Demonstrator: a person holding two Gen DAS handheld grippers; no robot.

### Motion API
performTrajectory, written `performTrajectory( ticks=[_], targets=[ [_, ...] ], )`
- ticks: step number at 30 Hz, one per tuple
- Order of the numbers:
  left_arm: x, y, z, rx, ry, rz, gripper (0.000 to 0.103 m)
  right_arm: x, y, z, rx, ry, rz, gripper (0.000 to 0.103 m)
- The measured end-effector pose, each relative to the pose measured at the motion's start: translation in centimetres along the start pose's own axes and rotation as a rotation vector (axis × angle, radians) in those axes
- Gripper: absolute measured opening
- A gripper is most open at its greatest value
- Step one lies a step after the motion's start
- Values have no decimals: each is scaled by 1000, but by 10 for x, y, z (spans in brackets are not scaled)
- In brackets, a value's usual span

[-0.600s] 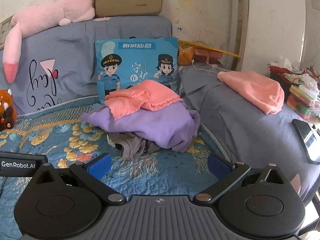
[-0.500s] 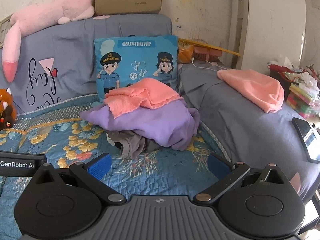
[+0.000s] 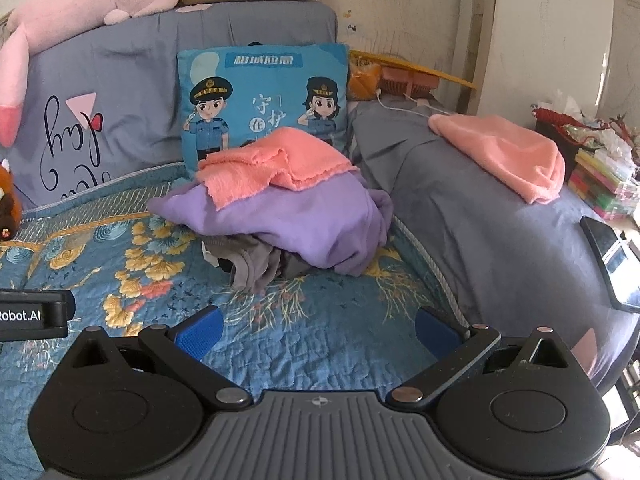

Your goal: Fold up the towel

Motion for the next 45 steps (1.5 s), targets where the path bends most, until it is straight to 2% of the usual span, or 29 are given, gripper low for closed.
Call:
performTrajectory(
  ticks=[45],
  targets=[
    [3,2,-3,-24,10,-21,103,-1,-1,0,-20,-6,6,103]
  ],
)
Point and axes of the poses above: each gripper's, at about its wrist camera, not at the fingertips, and z roughly against the way its jaws point, x to its right, y to its top, the point moved 2 cm from there along -z, roughly the way its jaws point, and after that the axes turned 9 degrees about -y, right-handed, at the moved point
